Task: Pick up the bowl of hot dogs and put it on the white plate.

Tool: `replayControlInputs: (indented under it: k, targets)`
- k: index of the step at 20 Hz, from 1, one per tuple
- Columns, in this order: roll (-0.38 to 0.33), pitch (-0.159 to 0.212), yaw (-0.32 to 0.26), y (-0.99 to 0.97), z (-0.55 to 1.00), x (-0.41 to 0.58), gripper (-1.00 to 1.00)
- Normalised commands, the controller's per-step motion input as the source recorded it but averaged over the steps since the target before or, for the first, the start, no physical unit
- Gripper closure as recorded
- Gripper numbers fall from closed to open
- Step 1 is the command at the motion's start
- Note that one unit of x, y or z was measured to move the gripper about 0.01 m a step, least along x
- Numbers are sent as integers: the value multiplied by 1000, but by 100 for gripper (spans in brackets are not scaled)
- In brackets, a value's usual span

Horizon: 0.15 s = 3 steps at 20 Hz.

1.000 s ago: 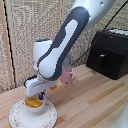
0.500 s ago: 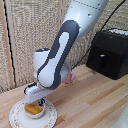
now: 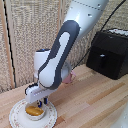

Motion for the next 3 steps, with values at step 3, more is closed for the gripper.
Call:
replayControlInputs:
  k: [3]
  targets:
    - [9, 61, 18, -37, 816, 90, -100]
